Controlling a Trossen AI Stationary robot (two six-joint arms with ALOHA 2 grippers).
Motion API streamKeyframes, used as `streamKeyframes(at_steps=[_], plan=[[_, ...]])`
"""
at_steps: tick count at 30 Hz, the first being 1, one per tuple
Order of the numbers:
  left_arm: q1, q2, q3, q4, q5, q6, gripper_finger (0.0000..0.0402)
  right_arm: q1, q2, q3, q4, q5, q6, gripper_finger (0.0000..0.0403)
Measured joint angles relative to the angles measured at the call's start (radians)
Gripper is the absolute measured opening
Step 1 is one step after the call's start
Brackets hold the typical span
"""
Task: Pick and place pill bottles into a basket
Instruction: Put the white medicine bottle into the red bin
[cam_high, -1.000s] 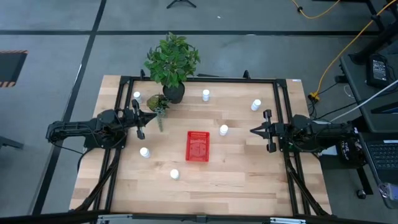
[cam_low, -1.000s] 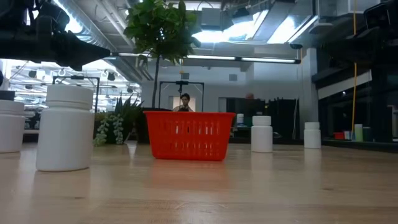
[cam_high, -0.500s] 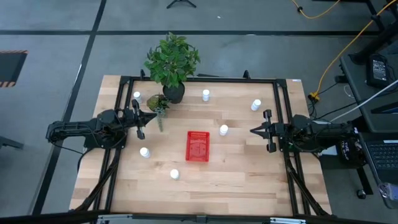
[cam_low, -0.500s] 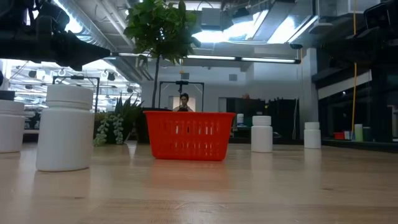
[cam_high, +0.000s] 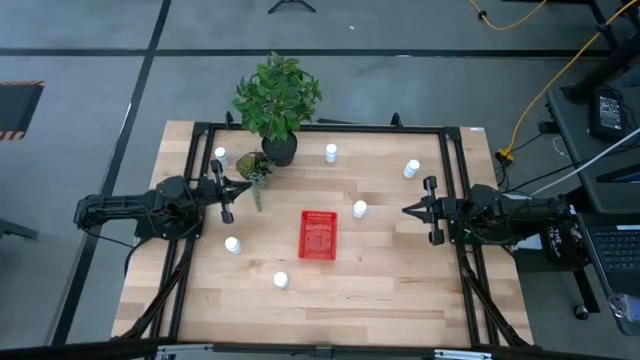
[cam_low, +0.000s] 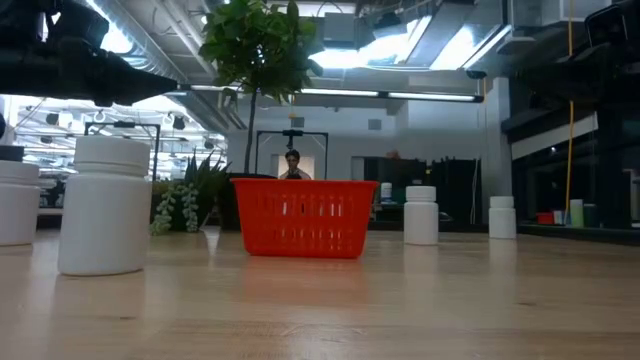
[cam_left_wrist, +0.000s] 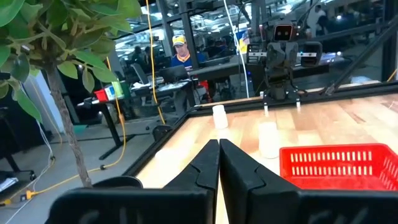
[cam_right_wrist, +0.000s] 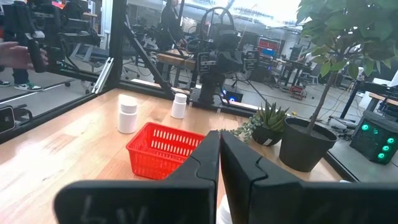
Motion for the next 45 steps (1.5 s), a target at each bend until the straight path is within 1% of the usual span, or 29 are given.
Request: streamKeyframes(at_steps=[4,8,13,22,27,29,32,34,39,42,45], plan=[[0.0,0.0,0.0,0.001,0.0,0.0,0.0006,0.0,0.0,0.0,0.0,0.0,0.016,0.0019],[0.0,0.0,0.0,0.002,0.0,-0.014,0.0006,0.0,0.0,0.0,-0.002,0.0,0.129,0.0019],[0.0,0.0,0.0,0.002,0.0,-0.078,0.0007,0.0,0.0,0.0,-0.008,0.0,0.125,0.0019],[0.0,0.0,0.0,0.002,0.0,-0.113,0.0006,0.0,0.0,0.0,-0.007,0.0,0.128,0.0019],[0.0,0.0,0.0,0.002,0.0,-0.097,0.0006,0.0,0.0,0.0,0.019,0.003,0.049,0.0019],[0.0,0.0,0.0,0.002,-0.001,-0.1,0.0006,0.001,0.0,0.0,0.028,0.047,0.054,0.0019],[0.0,0.0,0.0,0.003,-0.012,-0.137,0.0003,0.0,0.0,0.0,0.031,0.201,0.117,0.0019],[0.0,0.0,0.0,0.002,-0.011,-0.152,0.0002,0.0,0.001,0.0,0.031,0.26,0.128,0.0019],[0.0,0.0,0.017,0.003,-0.008,-0.178,0.0002,-0.015,0.003,0.0,0.051,0.306,0.127,0.0019],[0.0,0.012,0.032,0.004,-0.011,-0.178,0.0002,-0.039,0.014,0.006,0.045,0.309,0.13,0.0019],[0.0,0.047,0.051,0.011,-0.023,-0.176,0.0002,-0.066,0.055,0.032,0.047,0.309,0.135,0.0018]])
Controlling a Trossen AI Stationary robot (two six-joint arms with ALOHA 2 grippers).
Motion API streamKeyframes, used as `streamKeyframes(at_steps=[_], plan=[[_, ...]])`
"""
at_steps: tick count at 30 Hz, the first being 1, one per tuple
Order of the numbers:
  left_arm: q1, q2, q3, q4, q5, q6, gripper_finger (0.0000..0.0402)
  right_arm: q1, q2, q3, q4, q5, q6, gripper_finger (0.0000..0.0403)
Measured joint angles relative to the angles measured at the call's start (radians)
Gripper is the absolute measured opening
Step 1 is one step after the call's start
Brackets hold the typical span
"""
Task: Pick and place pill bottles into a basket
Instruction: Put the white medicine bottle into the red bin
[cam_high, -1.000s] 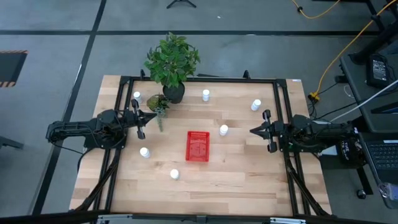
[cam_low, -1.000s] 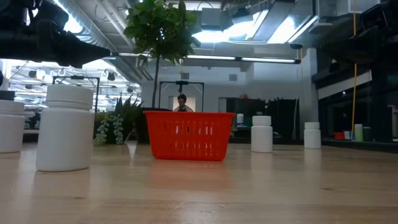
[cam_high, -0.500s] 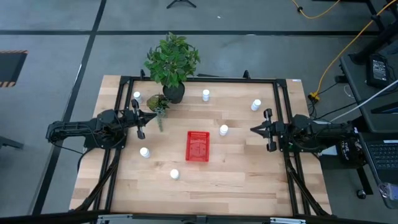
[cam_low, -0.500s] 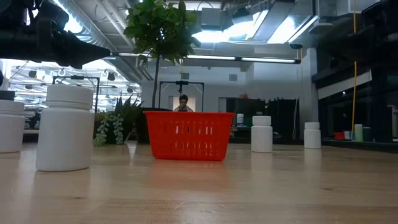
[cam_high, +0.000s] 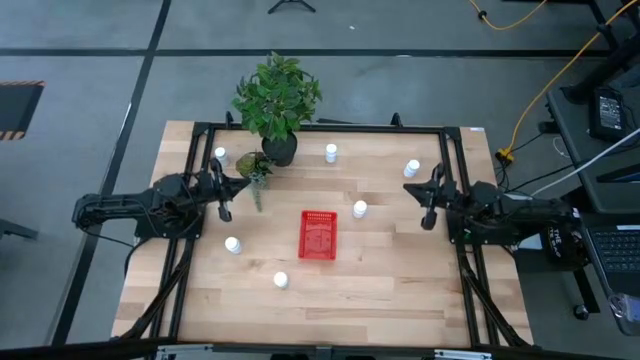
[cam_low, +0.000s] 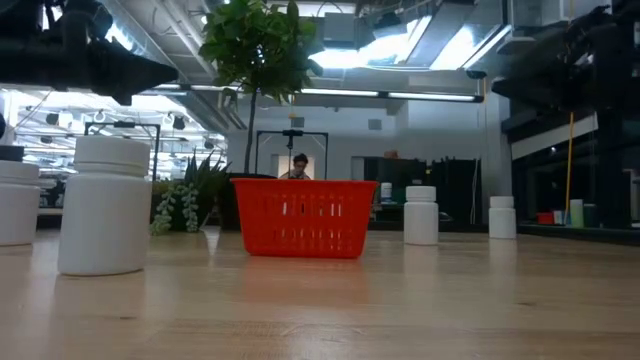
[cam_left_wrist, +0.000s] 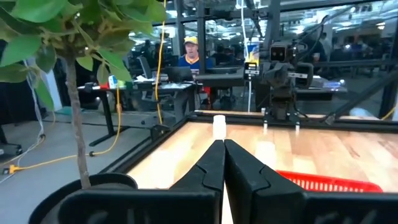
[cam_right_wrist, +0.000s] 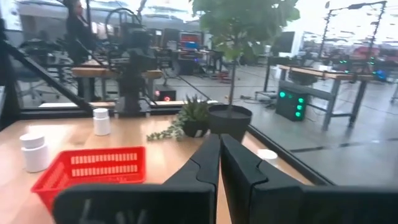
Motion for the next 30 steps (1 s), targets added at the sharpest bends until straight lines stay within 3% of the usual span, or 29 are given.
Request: streamKeyframes(at_steps=[17,23,30], plan=[[0.1,0.411,0.139,0.082,-0.025,-0.023,0.0003,-0.147,0.423,0.254,-0.057,-0.001,0.129,0.0011],[0.14,0.468,0.151,0.132,-0.025,0.004,0.0003,-0.152,0.536,0.44,-0.321,0.047,0.171,0.0008],[0.159,0.47,0.151,0.134,-0.026,0.003,0.0004,-0.152,0.644,0.62,-0.711,0.196,0.442,0.0008]])
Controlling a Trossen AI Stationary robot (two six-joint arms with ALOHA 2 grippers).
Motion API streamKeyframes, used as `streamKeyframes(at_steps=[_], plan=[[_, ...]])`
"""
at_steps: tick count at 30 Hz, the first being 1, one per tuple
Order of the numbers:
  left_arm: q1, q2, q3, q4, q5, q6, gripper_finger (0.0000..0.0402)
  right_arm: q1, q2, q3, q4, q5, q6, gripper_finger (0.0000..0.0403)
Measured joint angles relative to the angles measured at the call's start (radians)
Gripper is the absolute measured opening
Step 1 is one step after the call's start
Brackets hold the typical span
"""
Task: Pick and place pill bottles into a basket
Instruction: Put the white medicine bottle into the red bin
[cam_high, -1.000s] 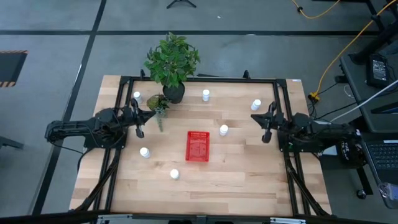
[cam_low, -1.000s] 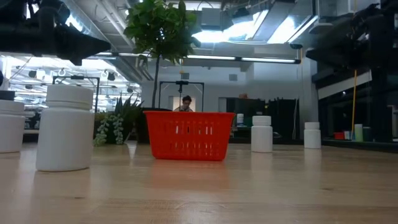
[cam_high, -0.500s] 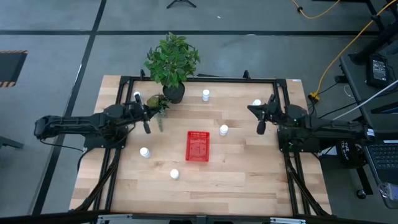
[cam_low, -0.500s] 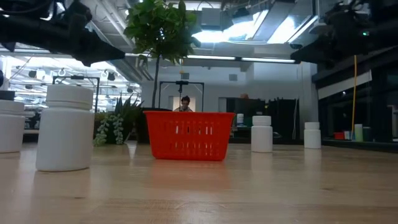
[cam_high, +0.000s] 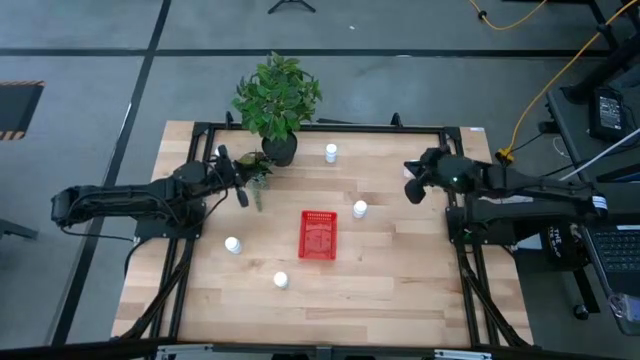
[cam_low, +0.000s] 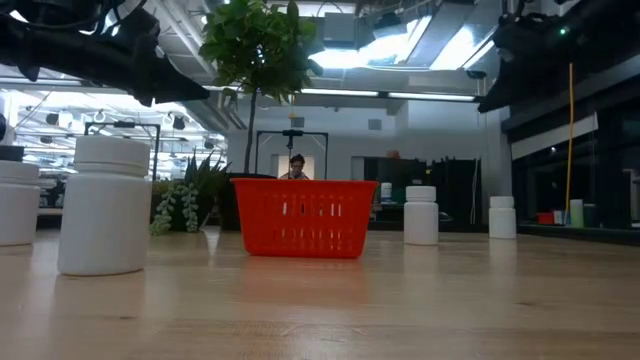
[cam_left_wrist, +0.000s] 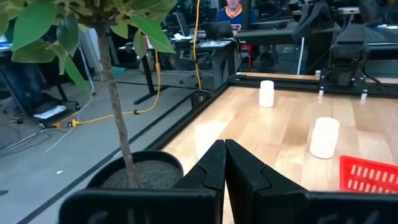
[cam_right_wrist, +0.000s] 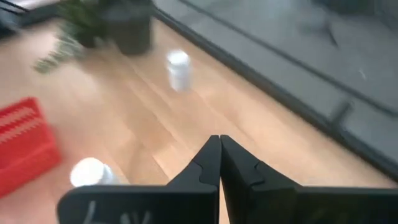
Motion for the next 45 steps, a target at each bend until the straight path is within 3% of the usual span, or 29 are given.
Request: streamKeyframes(at_steps=[4,9,21,30,45], plan=[[-0.001,0.0,0.0,0.0,0.0,0.033,0.0004,0.0,0.048,0.072,-0.134,0.035,0.101,0.0008],[-0.001,0.0,0.0,0.0,0.0,0.047,0.0004,0.0,0.081,0.083,-0.141,0.038,0.103,0.0032],[-0.001,0.0,0.0,-0.001,0.0,0.042,0.0004,0.0,0.098,0.083,-0.16,0.039,0.208,0.0197],[-0.001,0.0,0.0,-0.003,0.0,0.042,0.0004,-0.092,0.101,0.083,-0.2,0.038,0.235,0.0302],[-0.001,0.0,0.0,-0.004,0.0,0.042,0.0004,-0.199,0.267,0.083,-0.221,-0.023,0.289,0.0302]])
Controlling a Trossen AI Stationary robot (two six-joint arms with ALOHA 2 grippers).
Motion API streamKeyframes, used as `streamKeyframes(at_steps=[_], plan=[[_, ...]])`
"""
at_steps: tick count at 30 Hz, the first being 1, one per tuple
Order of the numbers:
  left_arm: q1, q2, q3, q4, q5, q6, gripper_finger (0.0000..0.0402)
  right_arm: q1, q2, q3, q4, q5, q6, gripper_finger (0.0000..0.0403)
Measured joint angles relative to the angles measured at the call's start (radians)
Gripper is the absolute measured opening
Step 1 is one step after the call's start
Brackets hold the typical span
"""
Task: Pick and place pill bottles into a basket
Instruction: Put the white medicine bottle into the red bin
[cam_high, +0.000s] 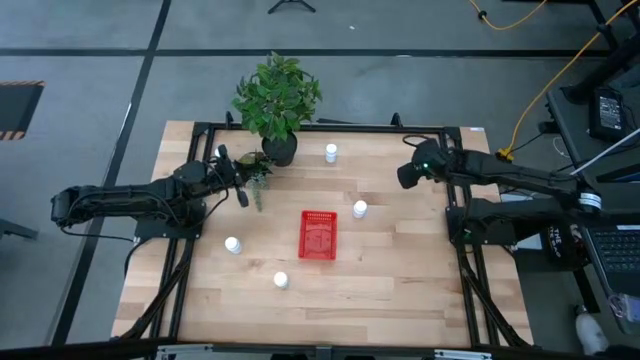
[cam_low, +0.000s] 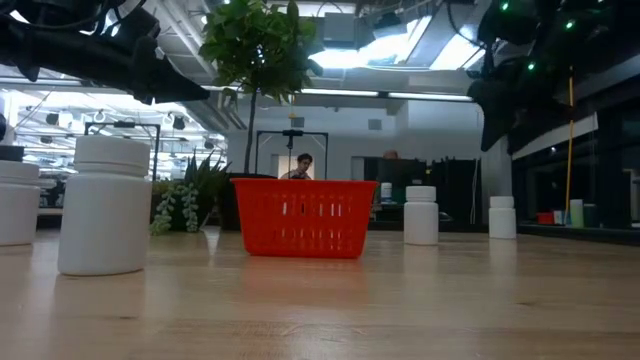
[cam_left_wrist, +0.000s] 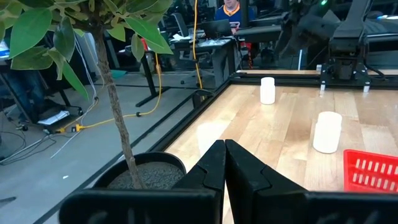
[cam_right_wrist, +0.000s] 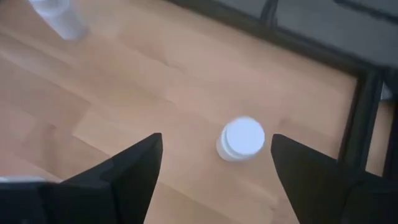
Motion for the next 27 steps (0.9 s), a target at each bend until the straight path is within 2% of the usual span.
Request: streamKeyframes(at_steps=[5,13,27], plan=[[0.0,0.0,0.0,0.0,0.0,0.0,0.0004,-0.02,0.052,0.0,-0.049,-0.01,0.054,0.0301],[0.0,0.0,0.0,0.0,0.0,0.0,0.0004,-0.044,0.104,0.0,-0.028,-0.009,0.104,0.0301],[0.0,0.0,0.0,0.0,0.0,0.0,0.0004,-0.134,0.272,0.0,0.053,-0.009,0.084,0.0301]])
